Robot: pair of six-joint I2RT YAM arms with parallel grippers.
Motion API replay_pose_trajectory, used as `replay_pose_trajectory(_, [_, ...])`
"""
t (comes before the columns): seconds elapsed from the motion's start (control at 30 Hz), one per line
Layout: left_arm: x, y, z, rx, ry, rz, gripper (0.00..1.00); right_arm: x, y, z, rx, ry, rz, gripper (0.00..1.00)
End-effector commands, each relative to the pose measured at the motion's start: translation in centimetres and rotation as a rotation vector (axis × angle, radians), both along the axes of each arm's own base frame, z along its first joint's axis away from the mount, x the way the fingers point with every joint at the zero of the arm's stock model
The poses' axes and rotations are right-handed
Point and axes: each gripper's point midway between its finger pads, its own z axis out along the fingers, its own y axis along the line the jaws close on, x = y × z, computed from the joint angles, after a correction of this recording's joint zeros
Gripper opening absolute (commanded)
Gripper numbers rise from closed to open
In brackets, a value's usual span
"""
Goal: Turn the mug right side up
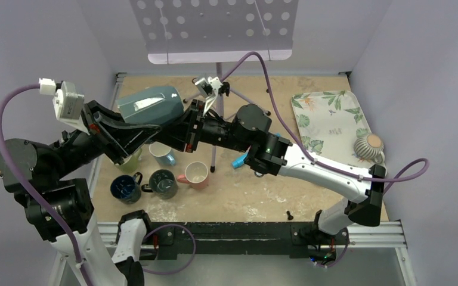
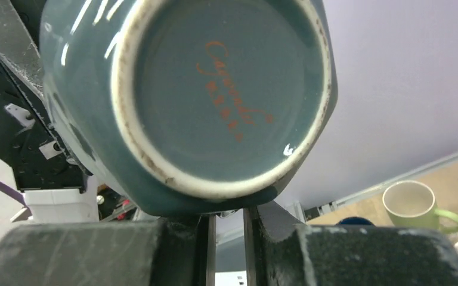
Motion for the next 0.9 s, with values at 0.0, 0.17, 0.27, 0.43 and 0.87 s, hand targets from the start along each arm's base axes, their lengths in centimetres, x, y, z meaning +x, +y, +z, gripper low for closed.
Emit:
replay_pose_trajectory(0.0, [3.3,2.3,-2.5,0.045,0.031,0.18,0.0,-0.9,-2.7,5.3,0.106,-0.13,-0.037,0.03])
replay_pose_trajectory(0.17, [5.7,8.1,-9.1,0.369,0.054,0.511,0.0,2.3,-4.7,2.5,-0.043,-0.135,-0.246,0.9])
replay_pose_trajectory(0.27, [6.3,13.3,-13.8,0.662,0.139,0.672,0.0,4.5,-6.9,0.9,-0.113,-0.132,-0.396,0.94])
replay_pose_trajectory(0.43, [8.3,22.7,-23.1,1.094,0.458,0.783,0.0,6.1,-9.6,-0.5,-0.171,-0.146,-0.536,0.95])
replay_pose_trajectory(0.87, [6.7,31.7,-36.8,1.138,0.992,0.547,0.0,6.7,-11.1,-2.5,-0.249,-0.168,-0.592,0.95])
